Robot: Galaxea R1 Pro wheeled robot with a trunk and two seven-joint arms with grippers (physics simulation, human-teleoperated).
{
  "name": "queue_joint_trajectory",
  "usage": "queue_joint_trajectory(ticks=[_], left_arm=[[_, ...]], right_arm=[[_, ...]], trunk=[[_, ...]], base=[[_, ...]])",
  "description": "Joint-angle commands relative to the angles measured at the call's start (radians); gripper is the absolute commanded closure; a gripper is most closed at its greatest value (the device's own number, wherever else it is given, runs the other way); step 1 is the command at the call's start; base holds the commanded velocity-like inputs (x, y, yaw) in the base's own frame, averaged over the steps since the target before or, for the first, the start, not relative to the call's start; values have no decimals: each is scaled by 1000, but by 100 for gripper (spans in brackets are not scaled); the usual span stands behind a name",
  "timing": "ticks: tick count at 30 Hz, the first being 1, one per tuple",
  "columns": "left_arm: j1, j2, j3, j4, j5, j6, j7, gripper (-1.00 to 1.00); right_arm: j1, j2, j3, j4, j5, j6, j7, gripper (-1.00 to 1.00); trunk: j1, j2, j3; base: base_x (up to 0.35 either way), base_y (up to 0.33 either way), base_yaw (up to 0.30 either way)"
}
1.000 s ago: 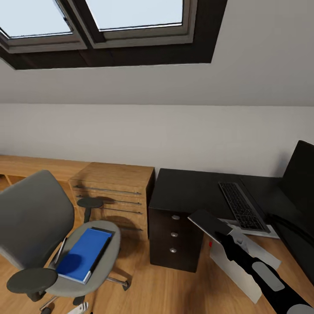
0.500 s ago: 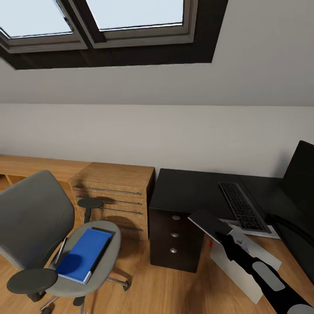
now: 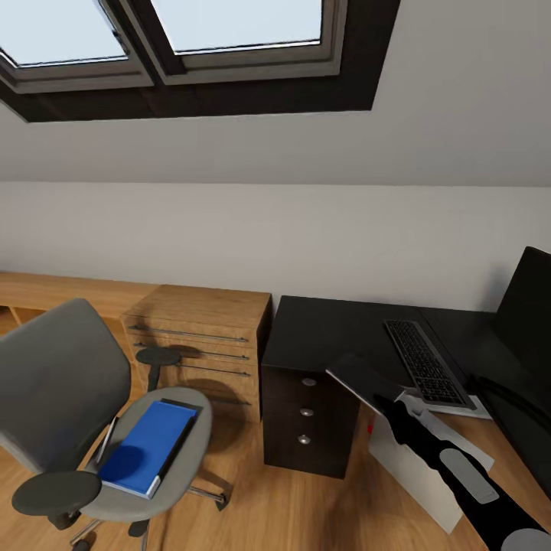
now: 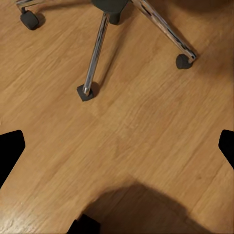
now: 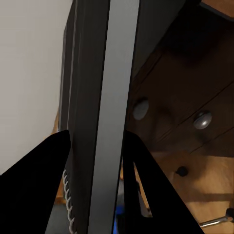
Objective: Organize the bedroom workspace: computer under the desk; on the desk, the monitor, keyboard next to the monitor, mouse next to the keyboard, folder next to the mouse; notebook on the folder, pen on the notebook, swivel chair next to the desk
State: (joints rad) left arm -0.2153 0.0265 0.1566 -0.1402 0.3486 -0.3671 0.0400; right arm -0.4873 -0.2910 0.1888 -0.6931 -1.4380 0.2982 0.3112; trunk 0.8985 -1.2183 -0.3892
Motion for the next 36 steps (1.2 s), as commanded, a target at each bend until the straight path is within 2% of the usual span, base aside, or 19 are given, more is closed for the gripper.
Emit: queue_joint_trajectory(ticks=[1, 12, 26, 36], left_arm=[[-1, 0, 6, 5, -8, -8, 2, -100], [-1, -2, 3, 21, -8, -31, -14, -100], [-1, -2, 3, 22, -8, -35, -49, -100], [-1, -2, 3, 22, -8, -35, -50, -100]], right_arm=[[-2, -2, 3, -9, -2, 1, -8, 100], [-10, -1, 1, -34, 16, -1, -132, 100], [-11, 0, 1, -33, 16, -2, -134, 100], [-10, -3, 2, -31, 16, 3, -134, 100]], trunk=[[0, -1, -1], [0, -1, -1], [0, -1, -1], [0, -1, -1]], base=[[0, 0, 0], [0, 0, 0], [9, 0, 0], [257, -17, 0]])
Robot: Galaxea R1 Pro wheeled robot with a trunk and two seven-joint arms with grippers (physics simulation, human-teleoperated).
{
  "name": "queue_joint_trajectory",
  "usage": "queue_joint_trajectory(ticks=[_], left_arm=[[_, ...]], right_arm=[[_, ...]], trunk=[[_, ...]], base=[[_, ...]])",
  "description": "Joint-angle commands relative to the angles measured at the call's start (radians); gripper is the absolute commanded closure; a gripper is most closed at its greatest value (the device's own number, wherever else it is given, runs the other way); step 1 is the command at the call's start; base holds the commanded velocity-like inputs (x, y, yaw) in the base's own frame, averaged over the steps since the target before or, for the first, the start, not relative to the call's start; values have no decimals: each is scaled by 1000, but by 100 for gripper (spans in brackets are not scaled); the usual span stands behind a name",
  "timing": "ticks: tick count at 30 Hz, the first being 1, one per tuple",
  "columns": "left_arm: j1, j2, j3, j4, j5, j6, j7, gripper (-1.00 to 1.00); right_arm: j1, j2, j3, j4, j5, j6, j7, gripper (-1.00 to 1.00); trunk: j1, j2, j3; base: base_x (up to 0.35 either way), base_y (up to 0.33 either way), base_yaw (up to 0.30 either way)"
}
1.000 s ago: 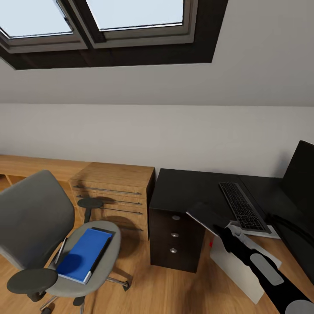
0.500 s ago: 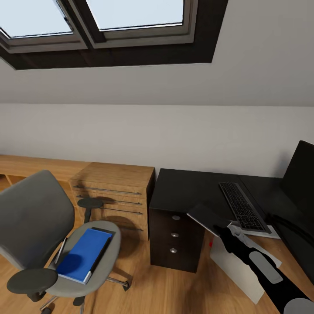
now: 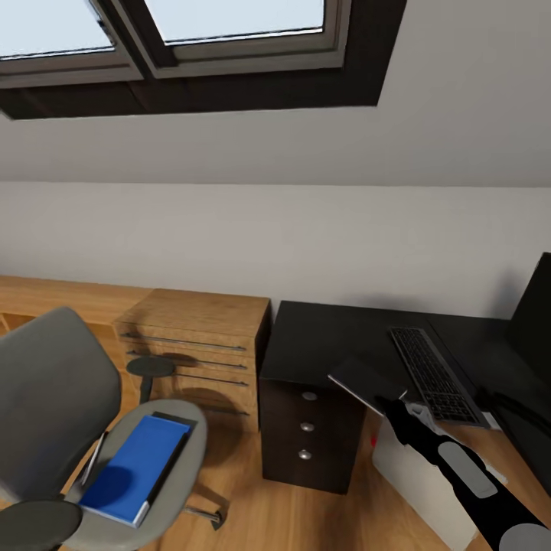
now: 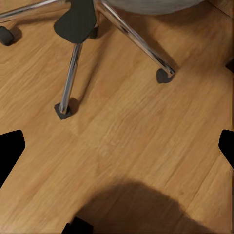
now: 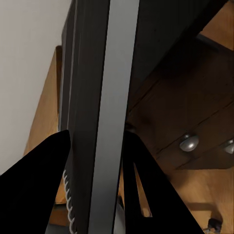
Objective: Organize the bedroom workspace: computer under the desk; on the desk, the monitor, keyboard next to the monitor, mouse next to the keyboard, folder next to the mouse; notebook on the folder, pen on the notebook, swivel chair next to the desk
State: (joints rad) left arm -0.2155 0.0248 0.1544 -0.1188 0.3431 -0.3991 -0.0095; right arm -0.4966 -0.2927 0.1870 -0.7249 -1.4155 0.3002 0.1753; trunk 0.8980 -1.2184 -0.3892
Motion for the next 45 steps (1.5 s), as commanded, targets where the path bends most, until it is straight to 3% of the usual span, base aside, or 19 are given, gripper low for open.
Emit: queue_joint_trajectory(ticks=[1, 13, 19, 26, 45], left_arm=[[-1, 0, 5, 1, -3, -3, -1, -100], [-1, -1, 5, 1, -3, -2, -1, -100], [-1, -2, 5, 1, -3, -1, -1, -100], [-1, -2, 5, 1, -3, -2, -1, -100], [-1, -3, 7, -1, 0, -3, 1, -100]], right_arm=[[-1, -1, 4, 1, -7, 0, 2, 100], [0, 3, 5, 3, -6, -14, 1, 100], [-1, 12, 8, 26, -7, -138, 0, 100], [-1, 54, 8, 52, -8, -272, 1, 100], [-1, 58, 8, 58, -13, -276, -1, 100]], trunk=[[0, -1, -1], [0, -1, -1], [0, -1, -1], [0, -1, -1], [0, -1, -1]], base=[[248, -135, 0], [102, -72, 0], [4, -3, 0], [0, 0, 0], [31, -43, 0]])
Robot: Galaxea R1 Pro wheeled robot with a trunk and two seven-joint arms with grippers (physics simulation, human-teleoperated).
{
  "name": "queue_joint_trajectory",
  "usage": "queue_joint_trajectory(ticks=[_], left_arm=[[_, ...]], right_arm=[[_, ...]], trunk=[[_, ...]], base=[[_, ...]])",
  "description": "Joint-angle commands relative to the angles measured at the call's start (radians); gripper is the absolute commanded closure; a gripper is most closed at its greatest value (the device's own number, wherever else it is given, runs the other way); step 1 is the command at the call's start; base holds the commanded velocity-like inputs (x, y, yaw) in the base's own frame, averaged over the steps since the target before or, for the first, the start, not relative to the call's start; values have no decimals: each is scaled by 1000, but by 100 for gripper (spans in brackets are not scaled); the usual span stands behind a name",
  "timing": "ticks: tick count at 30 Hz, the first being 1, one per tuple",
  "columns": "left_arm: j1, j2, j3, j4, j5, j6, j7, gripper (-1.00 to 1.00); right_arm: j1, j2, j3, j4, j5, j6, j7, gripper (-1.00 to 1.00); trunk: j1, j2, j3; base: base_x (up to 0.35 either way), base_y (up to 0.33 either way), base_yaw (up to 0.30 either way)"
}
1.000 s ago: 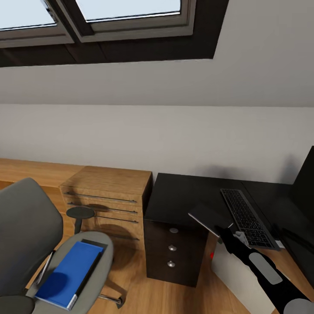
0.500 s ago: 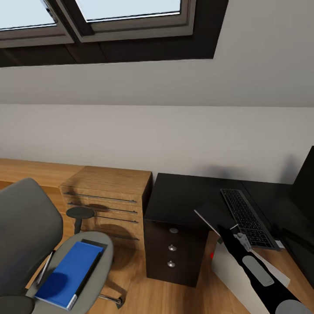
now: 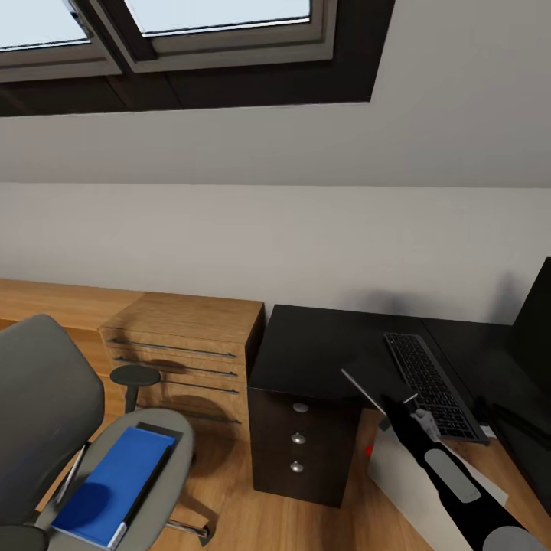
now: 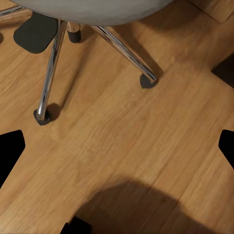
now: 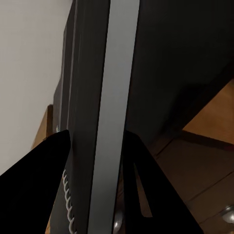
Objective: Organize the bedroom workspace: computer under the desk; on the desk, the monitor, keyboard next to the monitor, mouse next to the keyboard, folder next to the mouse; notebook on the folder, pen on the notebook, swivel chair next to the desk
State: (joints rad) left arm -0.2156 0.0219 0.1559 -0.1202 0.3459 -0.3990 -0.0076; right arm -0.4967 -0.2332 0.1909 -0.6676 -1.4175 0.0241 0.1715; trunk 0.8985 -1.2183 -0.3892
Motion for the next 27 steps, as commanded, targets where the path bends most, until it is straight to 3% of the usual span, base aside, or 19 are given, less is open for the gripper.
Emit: queue_joint_trajectory(ticks=[1, 11, 27], left_arm=[[-1, -2, 6, 1, -3, -3, -1, -100], [-1, -12, 7, 1, -1, -2, 0, -100], [-1, -13, 7, 1, -1, -1, 0, -100]], right_arm=[[-1, 0, 4, 2, -11, 1, 3, 100], [-1, 22, 4, 9, -13, 5, -1, 100], [-1, 45, 3, 10, -53, 7, -1, 100]], trunk=[[0, -1, -1], [0, -1, -1], [61, -113, -51]], base=[[3, -4, 0], [1, -1, 0], [0, 0, 0]])
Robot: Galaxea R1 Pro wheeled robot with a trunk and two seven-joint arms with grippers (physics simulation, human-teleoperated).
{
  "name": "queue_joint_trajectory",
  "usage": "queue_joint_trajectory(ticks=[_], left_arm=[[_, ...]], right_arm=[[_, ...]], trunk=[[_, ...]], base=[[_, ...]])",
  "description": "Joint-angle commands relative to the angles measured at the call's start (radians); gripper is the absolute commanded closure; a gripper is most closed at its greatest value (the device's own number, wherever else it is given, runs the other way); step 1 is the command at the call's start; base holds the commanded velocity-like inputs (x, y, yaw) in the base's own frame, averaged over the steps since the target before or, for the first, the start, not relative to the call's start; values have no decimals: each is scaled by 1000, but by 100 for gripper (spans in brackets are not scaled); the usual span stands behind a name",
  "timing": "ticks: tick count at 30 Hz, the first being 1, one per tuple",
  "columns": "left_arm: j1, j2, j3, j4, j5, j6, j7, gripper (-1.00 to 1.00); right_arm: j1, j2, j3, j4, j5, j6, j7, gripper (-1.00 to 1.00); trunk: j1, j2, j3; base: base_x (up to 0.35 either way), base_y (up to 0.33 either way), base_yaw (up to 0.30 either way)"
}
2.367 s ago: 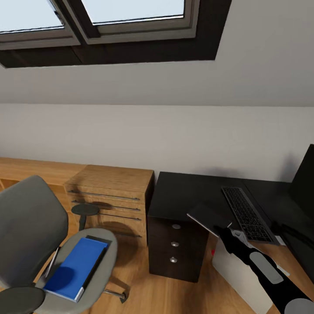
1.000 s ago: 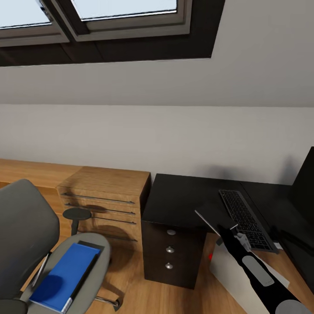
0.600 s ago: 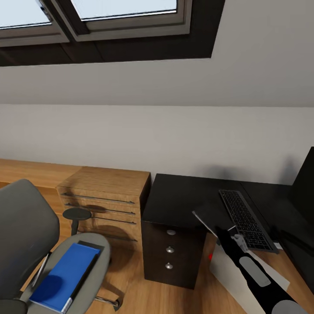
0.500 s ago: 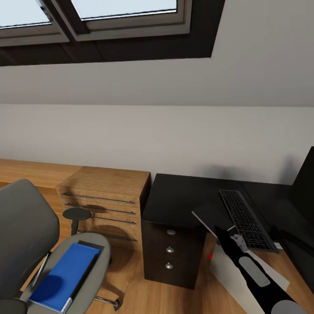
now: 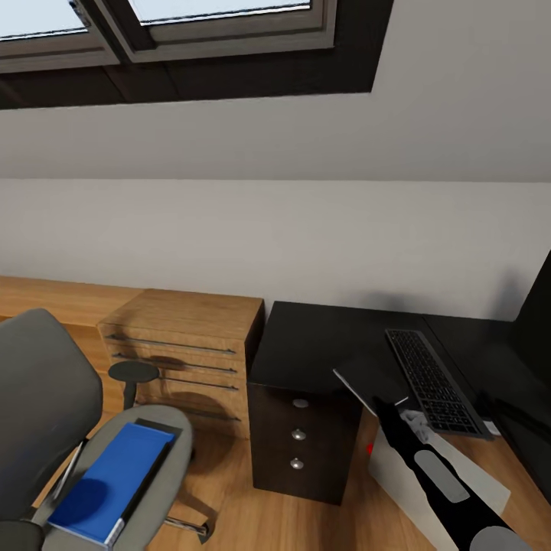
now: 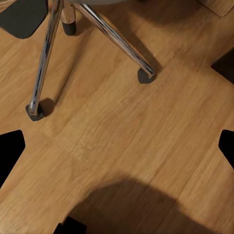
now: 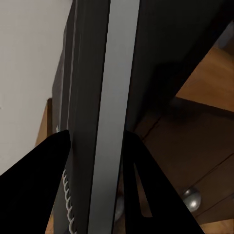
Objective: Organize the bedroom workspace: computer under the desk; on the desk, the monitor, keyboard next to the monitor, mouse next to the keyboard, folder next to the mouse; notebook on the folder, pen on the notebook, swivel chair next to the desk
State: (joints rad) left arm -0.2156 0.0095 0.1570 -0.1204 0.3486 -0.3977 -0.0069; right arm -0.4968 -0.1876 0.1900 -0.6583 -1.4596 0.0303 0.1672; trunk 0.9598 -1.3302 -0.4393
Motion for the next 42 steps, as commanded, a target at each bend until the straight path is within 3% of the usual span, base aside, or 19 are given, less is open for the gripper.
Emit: queue_joint_trajectory(ticks=[1, 32, 42], left_arm=[[-1, 0, 6, 1, -3, -3, -1, -100], [-1, 0, 6, 1, -3, -3, -1, -100], [-1, 0, 5, 1, -4, -3, -1, -100]], right_arm=[[-1, 0, 3, 0, -14, 0, 3, 100], [0, -1, -1, 0, -24, 0, 3, 100], [0, -2, -2, 0, -24, 0, 3, 100]], trunk=[[4, -8, -4], [123, -225, -101], [123, -225, -101]], base=[[0, 0, 0], [0, 0, 0], [0, 0, 0]])
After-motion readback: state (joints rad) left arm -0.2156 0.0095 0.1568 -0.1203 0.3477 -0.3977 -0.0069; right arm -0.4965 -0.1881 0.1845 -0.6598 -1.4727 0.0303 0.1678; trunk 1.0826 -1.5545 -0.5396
